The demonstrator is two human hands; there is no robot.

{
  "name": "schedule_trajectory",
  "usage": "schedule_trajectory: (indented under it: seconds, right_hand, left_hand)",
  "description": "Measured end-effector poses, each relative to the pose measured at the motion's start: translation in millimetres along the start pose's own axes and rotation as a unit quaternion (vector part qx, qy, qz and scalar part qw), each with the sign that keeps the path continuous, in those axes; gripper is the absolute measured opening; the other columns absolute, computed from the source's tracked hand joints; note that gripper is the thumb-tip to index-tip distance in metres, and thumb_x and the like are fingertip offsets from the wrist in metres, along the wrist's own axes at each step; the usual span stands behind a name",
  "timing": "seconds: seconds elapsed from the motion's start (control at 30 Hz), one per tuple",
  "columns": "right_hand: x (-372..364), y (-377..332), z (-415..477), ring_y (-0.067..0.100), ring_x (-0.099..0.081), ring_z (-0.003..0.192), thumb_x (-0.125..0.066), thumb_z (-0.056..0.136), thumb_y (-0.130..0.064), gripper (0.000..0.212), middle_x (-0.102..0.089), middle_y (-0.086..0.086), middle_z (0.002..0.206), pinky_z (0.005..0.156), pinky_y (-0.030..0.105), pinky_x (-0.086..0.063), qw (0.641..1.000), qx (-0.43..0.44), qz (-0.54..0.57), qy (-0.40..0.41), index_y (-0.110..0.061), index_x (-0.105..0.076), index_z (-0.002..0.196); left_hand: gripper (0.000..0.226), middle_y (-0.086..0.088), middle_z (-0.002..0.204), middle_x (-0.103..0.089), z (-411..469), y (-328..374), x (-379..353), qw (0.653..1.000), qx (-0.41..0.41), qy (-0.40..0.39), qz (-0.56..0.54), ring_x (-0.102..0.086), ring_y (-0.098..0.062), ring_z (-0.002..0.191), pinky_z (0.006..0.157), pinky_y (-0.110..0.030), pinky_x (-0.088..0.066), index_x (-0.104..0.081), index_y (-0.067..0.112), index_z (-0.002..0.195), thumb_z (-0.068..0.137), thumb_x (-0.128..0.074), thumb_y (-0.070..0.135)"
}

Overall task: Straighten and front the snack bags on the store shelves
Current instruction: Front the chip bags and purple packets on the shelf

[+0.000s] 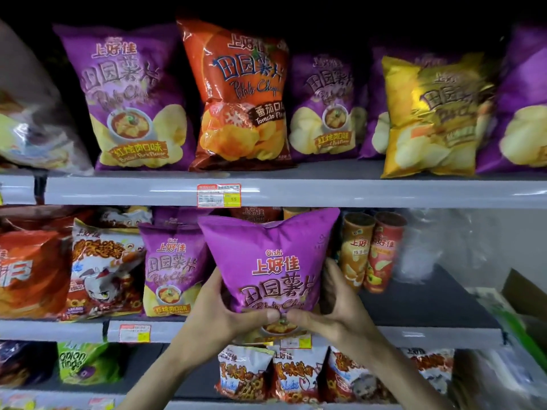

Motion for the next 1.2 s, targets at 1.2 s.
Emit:
schedule_trajectory:
  seconds: [1.2]
  right_hand:
    - [122, -153, 116, 0.011, -0.055, 0.133, -0.058, 0.089, -0.077, 0.086, -0.06, -0.015, 0.14, 0.113, 0.043, -0.047, 0.933, 0.139, -0.182, 0.279, -0.036, -0.032, 0.159]
  left_hand:
    - [0.052, 0.006, 0.108, -0.08, 136, 187, -39, 0.947, -0.268, 0.059, 0.168, -0.075, -0.012, 0.097, 0.09, -0.043, -0.06, -0.046, 0.033, 0.152, 0.104, -0.063, 0.043]
Point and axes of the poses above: each hand's wrist, its own z-axis towards the middle knuckle, its own x-axis out of the back of the hand, y = z × x, the point moved 4 cm from there along z, towards the middle knuckle
